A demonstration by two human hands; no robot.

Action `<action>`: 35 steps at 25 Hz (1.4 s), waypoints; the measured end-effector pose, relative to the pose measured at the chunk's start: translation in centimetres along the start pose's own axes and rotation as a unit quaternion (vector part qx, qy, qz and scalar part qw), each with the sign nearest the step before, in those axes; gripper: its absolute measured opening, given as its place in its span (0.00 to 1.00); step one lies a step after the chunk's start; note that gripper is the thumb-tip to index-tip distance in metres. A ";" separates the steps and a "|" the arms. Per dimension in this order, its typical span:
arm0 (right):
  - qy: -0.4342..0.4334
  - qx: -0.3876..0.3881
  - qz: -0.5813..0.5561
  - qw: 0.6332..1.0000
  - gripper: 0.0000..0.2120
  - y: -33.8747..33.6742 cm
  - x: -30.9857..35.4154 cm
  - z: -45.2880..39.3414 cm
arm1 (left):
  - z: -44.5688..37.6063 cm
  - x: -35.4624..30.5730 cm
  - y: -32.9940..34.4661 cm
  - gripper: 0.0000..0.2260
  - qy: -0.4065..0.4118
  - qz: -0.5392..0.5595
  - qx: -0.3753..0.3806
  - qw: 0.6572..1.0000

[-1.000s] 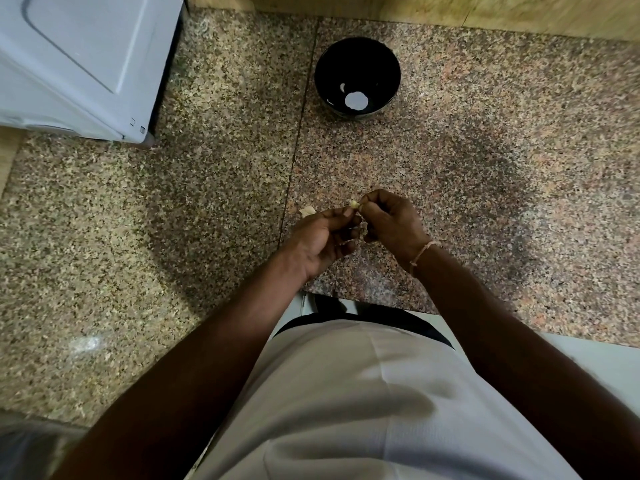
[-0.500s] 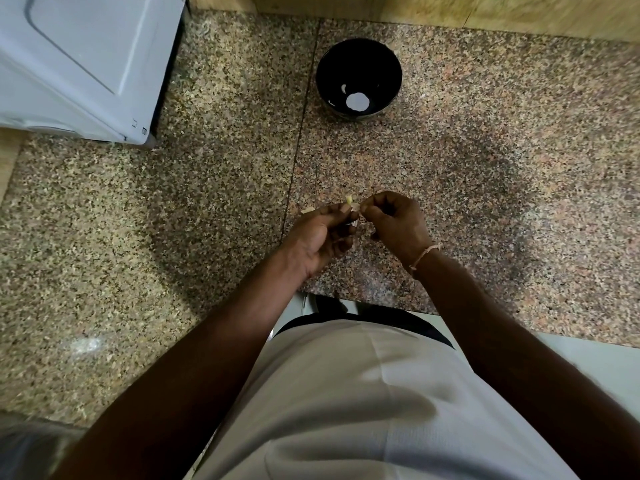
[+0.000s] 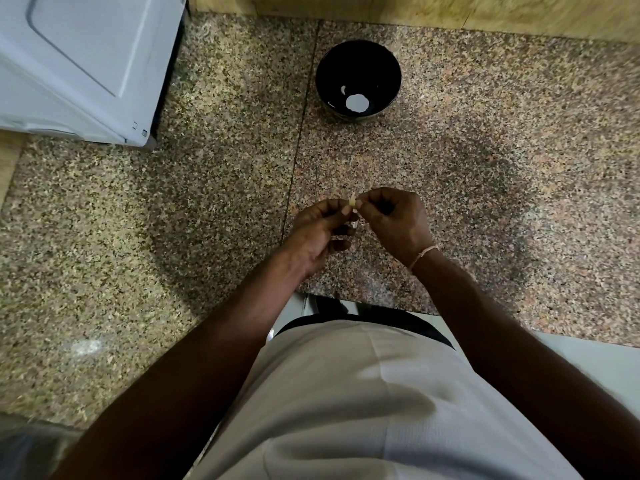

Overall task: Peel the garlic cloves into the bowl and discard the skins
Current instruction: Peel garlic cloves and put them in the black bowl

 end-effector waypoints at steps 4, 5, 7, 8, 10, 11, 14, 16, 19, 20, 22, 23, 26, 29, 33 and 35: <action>0.001 -0.003 0.016 1.000 0.04 -0.2 0.1 -0.1 | -0.2 -0.4 -0.2 0.02 0.028 -0.034 0.000 0.999; 0.000 -0.008 0.020 1.000 0.04 -0.3 0.2 -0.1 | -0.2 -0.5 -0.2 0.02 0.030 -0.035 0.000 0.999; 0.001 -0.017 0.021 1.000 0.05 -0.4 0.4 -0.2 | -0.3 -0.7 -0.1 0.01 0.031 -0.034 0.002 0.999; 0.004 -0.018 0.021 1.000 0.05 -0.4 0.4 -0.3 | -0.4 -0.7 -0.1 0.02 0.030 -0.034 0.005 0.999; 0.009 -0.015 0.022 1.000 0.05 -0.3 0.4 -0.4 | -0.5 -0.7 -0.1 0.02 0.027 -0.032 0.013 0.999; 0.010 -0.013 0.022 1.000 0.05 -0.3 0.4 -0.5 | -0.5 -0.6 -0.1 0.02 0.026 -0.030 0.019 0.999; 0.015 -0.011 0.033 0.999 0.06 -0.3 0.3 -0.7 | -0.4 -0.4 0.0 0.03 0.021 -0.031 0.033 0.999; 0.024 -0.008 0.044 0.999 0.07 0.0 -0.1 -0.9 | -0.4 -0.1 -0.1 0.03 0.017 -0.028 0.037 0.999; 0.030 -0.008 0.043 0.999 0.07 0.4 -0.5 -0.8 | -0.4 0.2 -0.4 0.03 0.015 -0.018 0.034 0.999; 0.023 -0.011 0.042 0.999 0.06 0.3 -0.5 -0.7 | -0.5 0.3 -0.6 0.04 0.015 -0.018 0.027 0.999; 0.008 -0.019 0.045 0.999 0.05 0.1 -0.4 -0.5 | -0.5 0.5 -1.1 0.05 0.015 -0.023 0.003 1.000; 0.000 -0.024 0.048 0.999 0.06 -0.1 -0.3 -0.4 | -0.6 0.5 -1.4 0.04 0.015 -0.027 -0.008 1.000; -0.034 -0.029 0.059 0.997 0.08 -0.3 0.2 0.1 | -0.7 0.7 -1.8 0.01 0.026 -0.054 -0.022 0.998; -0.064 -0.019 0.081 0.994 0.09 0.2 0.6 0.6 | -0.5 0.5 -1.6 0.04 0.047 -0.076 -0.017 0.996; -0.074 -0.007 0.093 0.993 0.09 0.6 0.3 0.4 | -0.4 0.2 -1.4 0.04 0.061 -0.094 -0.006 0.994; -0.077 -0.009 0.093 0.993 0.08 0.5 0.0 0.3 | -0.4 0.2 -1.4 0.04 0.068 -0.105 -0.003 0.992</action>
Point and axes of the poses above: each hand's wrist, its own z-axis away from the middle knuckle, its own y-axis out of the palm, x = y × z, the point moved 7 cm from there along -z, towards the middle knuckle, and after that the axes turned 15 degrees about y, right-handed, at the moved point
